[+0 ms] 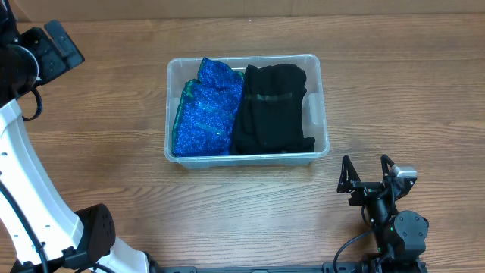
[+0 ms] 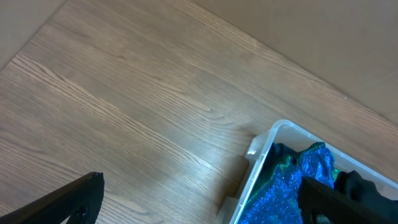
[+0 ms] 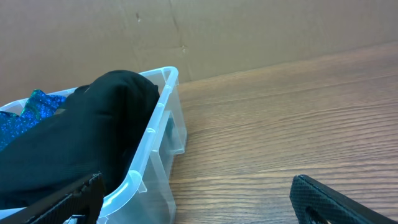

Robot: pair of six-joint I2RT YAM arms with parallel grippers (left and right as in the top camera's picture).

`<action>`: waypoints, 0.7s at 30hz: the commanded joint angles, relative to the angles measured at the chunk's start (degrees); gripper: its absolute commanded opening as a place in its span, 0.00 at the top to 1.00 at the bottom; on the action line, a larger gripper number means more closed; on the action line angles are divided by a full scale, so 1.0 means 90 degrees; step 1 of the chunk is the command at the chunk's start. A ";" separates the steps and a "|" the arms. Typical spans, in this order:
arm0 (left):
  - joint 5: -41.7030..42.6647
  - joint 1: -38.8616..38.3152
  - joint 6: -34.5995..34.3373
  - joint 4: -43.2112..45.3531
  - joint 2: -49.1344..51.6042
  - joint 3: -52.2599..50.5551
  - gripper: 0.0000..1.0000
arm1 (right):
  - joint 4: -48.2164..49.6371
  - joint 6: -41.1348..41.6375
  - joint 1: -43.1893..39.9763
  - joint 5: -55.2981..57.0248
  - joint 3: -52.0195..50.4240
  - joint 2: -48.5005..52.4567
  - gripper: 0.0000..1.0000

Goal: Pack container

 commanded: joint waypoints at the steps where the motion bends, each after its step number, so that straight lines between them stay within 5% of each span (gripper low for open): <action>1: -0.0034 0.0000 0.0027 0.0010 0.0012 0.0005 0.00 | 0.0073 0.0032 -0.0022 -0.0032 -0.0032 -0.0075 0.00; 21: -0.0036 -0.0002 0.0027 0.0012 -0.0767 -0.0583 0.00 | 0.0070 0.0032 -0.0022 -0.0032 -0.0032 -0.0075 0.00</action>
